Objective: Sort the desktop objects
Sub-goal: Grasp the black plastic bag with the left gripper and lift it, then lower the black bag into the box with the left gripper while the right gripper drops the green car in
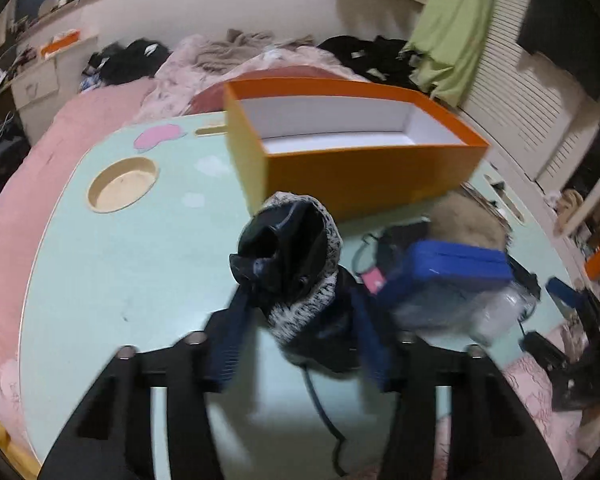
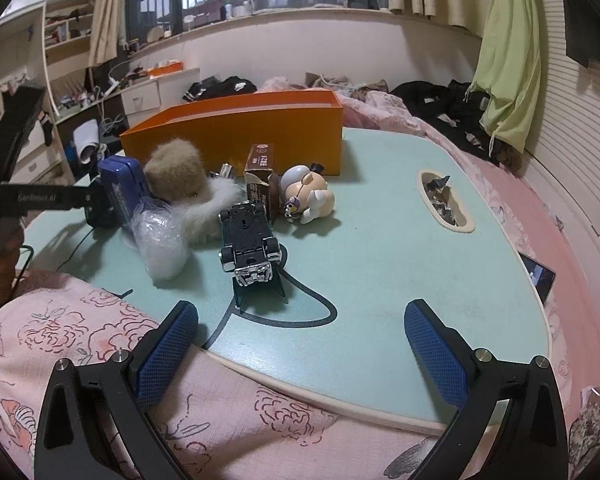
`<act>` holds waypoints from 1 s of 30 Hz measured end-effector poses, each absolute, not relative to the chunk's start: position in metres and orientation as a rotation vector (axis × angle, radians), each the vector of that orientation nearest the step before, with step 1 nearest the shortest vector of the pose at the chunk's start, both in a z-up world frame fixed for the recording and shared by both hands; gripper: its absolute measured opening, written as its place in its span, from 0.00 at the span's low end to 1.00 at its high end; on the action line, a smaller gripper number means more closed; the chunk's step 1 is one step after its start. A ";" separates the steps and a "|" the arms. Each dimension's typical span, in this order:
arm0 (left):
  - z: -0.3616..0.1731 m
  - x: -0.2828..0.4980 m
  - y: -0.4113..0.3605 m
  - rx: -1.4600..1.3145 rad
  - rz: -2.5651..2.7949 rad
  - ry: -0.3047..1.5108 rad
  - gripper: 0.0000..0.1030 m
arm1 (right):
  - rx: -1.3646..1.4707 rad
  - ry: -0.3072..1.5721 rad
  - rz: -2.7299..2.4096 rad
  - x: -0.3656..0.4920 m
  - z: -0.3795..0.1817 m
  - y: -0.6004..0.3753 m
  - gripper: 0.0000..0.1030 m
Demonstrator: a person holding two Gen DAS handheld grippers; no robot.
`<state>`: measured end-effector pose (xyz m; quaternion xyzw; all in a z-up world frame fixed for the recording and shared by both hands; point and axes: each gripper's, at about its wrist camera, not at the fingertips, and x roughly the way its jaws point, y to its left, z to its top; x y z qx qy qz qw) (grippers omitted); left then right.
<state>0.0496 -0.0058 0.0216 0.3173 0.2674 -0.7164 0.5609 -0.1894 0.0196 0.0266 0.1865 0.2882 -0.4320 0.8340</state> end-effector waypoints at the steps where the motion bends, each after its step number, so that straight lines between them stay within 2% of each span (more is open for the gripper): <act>1: 0.022 0.047 -0.001 0.753 -1.685 0.605 0.42 | 0.395 0.610 -0.915 -0.189 0.027 0.019 1.00; 10: 0.025 0.054 0.049 0.706 -1.754 0.603 0.39 | 0.427 0.560 -0.911 -0.196 0.029 0.019 0.99; 13: 0.026 0.051 0.058 0.709 -1.763 0.588 0.39 | 0.456 0.540 -0.905 -0.201 0.030 0.014 0.95; 17: 0.028 0.048 0.055 0.711 -1.771 0.580 0.39 | 0.487 0.536 -0.891 -0.200 0.033 0.004 0.84; 21: 0.027 0.046 0.056 0.709 -1.775 0.579 0.39 | 0.456 0.552 -0.877 -0.188 0.040 -0.001 0.79; 25: 0.028 0.047 0.056 0.696 -1.784 0.582 0.40 | 0.399 0.576 -0.852 -0.170 0.052 -0.004 0.79; 26: 0.029 0.048 0.056 0.693 -1.786 0.581 0.40 | 0.390 0.597 -0.846 -0.164 0.053 -0.007 0.76; 28: 0.030 0.048 0.056 0.691 -1.789 0.577 0.39 | 0.387 0.654 -0.846 -0.150 0.049 -0.014 0.51; 29: 0.030 0.048 0.057 0.690 -1.790 0.575 0.39 | 0.404 0.680 -0.818 -0.144 0.044 -0.017 0.27; 30: 0.030 0.048 0.057 0.690 -1.791 0.575 0.39 | 0.412 0.689 -0.805 -0.142 0.041 -0.018 0.27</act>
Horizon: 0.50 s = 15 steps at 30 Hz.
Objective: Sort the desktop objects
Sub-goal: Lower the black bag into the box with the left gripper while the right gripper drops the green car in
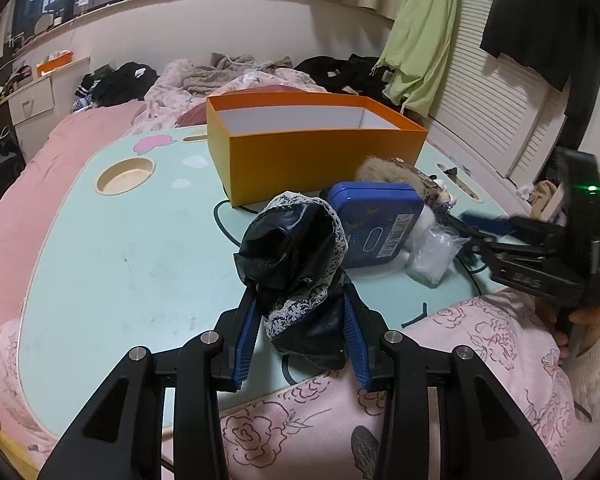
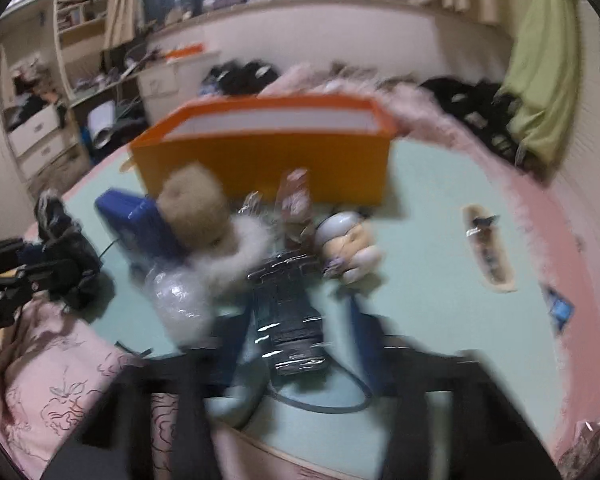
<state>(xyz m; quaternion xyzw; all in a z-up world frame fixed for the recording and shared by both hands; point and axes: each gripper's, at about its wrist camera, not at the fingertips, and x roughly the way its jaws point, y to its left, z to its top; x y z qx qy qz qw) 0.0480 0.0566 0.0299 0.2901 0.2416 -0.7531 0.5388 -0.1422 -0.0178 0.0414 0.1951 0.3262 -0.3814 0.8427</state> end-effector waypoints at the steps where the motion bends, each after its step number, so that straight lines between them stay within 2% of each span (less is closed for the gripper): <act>1: 0.030 0.049 0.057 0.688 -1.792 0.575 0.39 | 0.407 0.682 -0.806 -0.143 0.040 -0.016 0.27; 9: 0.054 0.055 0.058 0.632 -1.811 0.555 0.39 | 0.439 0.519 -0.757 -0.190 0.059 0.013 0.27; 15: 0.092 0.035 0.030 0.619 -1.835 0.486 0.39 | 0.435 0.417 -0.780 -0.193 0.116 -0.020 0.27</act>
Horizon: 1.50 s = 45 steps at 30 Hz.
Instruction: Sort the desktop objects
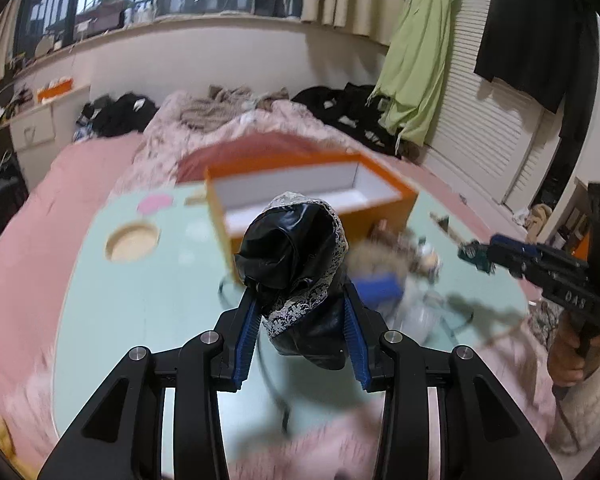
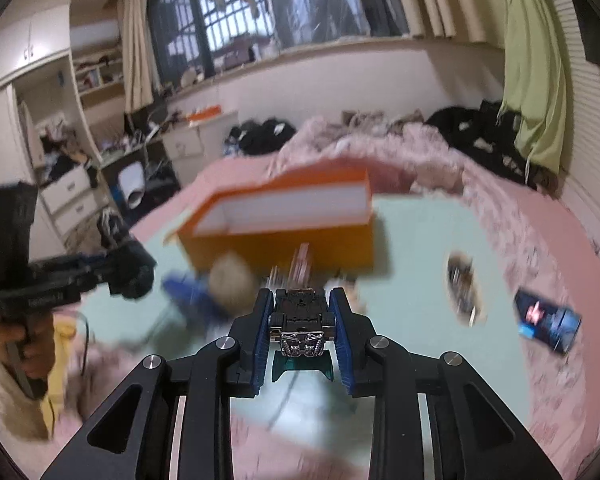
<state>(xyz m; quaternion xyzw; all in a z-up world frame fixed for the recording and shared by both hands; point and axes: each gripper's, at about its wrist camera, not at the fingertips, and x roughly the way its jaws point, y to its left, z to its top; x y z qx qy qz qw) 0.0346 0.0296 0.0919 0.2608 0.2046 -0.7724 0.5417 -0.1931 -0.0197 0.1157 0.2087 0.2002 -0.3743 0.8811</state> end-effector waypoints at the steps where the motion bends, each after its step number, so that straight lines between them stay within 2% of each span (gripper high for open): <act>1: 0.098 0.030 0.019 0.617 -1.841 0.482 0.39 | 0.434 0.413 -0.785 -0.188 0.123 -0.029 0.27; 6: 0.105 0.007 -0.050 0.652 -1.830 0.506 0.40 | 0.481 0.448 -0.801 -0.147 0.139 -0.097 0.27; 10: 0.079 0.004 -0.092 0.709 -1.785 0.622 0.56 | 0.579 0.491 -0.799 -0.124 0.120 -0.145 0.31; 12: 0.071 0.011 -0.098 0.689 -1.755 0.647 0.64 | 0.653 0.512 -0.783 -0.123 0.106 -0.157 0.51; 13: 0.069 0.016 -0.099 0.671 -1.734 0.641 0.71 | 0.678 0.508 -0.781 -0.125 0.103 -0.160 0.52; 14: 0.068 0.019 -0.100 0.662 -1.720 0.637 0.74 | 0.699 0.499 -0.776 -0.127 0.099 -0.160 0.53; 24: 0.066 0.023 -0.108 0.663 -1.722 0.568 0.74 | 0.577 0.525 -0.808 -0.123 0.097 -0.105 0.53; 29: 0.089 0.025 -0.067 0.580 -1.841 0.526 0.74 | 0.496 0.472 -0.850 -0.133 0.106 -0.090 0.53; 31: 0.098 0.025 -0.044 0.574 -1.851 0.497 0.74 | 0.466 0.458 -0.863 -0.142 0.111 -0.074 0.64; 32: 0.100 0.025 -0.032 0.588 -1.853 0.484 0.74 | 0.445 0.462 -0.878 -0.145 0.113 -0.062 0.75; 33: 0.100 0.025 -0.021 0.610 -1.869 0.471 0.74 | 0.423 0.471 -0.894 -0.149 0.112 -0.050 0.81; 37: 0.080 0.026 0.032 0.721 -1.879 0.433 0.79 | 0.382 0.562 -0.892 -0.162 0.084 -0.008 0.81; 43: 0.031 0.028 0.048 0.840 -1.800 0.472 0.79 | 0.450 0.674 -0.922 -0.168 0.034 0.002 0.82; 44: 0.025 0.029 0.046 0.854 -1.789 0.483 0.79 | 0.442 0.677 -0.937 -0.169 0.031 0.001 0.86; 45: 0.016 0.029 0.043 0.875 -1.773 0.510 0.79 | 0.441 0.688 -0.949 -0.169 0.028 0.000 0.94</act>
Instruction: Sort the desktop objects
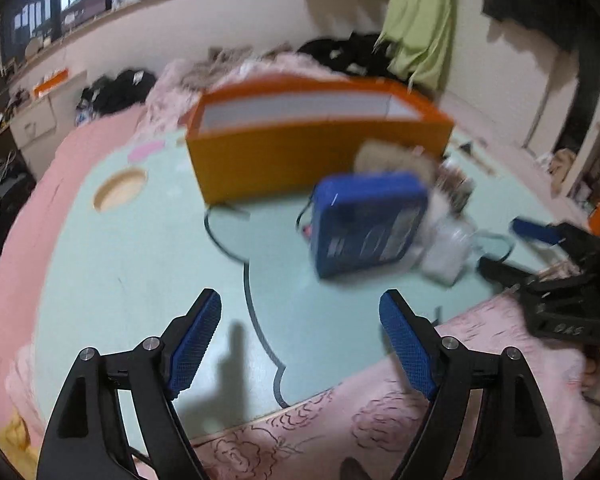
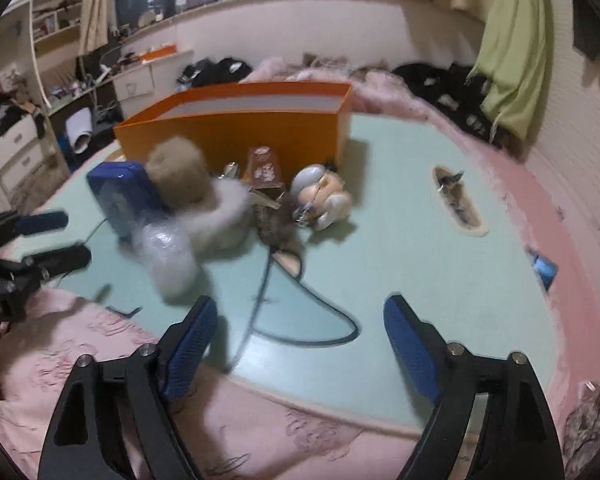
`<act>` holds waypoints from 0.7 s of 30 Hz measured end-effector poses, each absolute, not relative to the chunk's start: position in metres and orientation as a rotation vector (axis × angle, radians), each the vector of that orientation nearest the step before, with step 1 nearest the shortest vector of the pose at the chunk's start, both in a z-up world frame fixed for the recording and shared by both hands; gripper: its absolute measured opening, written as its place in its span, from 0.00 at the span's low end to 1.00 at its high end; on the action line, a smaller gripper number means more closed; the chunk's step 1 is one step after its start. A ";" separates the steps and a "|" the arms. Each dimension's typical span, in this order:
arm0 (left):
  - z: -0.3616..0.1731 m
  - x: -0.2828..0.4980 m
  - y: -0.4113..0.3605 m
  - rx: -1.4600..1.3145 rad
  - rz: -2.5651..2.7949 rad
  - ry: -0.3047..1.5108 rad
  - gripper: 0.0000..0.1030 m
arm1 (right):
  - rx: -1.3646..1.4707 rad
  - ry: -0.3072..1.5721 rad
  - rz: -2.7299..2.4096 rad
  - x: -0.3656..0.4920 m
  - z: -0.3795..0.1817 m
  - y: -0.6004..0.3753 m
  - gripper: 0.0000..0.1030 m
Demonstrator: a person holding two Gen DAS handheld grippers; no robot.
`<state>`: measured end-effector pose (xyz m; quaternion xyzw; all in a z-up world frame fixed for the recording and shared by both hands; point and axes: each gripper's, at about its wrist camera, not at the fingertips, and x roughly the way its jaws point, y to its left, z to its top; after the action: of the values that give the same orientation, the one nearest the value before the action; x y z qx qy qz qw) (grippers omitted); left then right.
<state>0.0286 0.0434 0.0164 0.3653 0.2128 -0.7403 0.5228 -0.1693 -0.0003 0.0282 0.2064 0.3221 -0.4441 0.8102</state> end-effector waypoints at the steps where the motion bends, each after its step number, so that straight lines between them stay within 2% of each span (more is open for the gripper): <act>1: 0.009 0.028 0.040 0.903 -1.752 0.538 0.83 | 0.432 0.700 -0.967 -0.169 0.026 -0.002 1.00; 2: 0.004 0.027 0.037 0.899 -1.734 0.516 0.94 | 0.442 0.705 -0.971 -0.169 0.024 -0.003 1.00; 4: -0.002 0.027 0.035 0.908 -1.732 0.536 1.00 | 0.438 0.697 -0.970 -0.171 0.024 -0.003 1.00; 21: -0.008 0.031 0.034 0.919 -1.760 0.524 1.00 | 0.422 0.691 -0.953 -0.171 0.024 -0.001 1.00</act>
<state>0.0310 0.0345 -0.0081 0.3828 0.2183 -0.7333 0.5178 -0.1708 -0.0006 0.0244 0.1977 0.3234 -0.4461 0.8108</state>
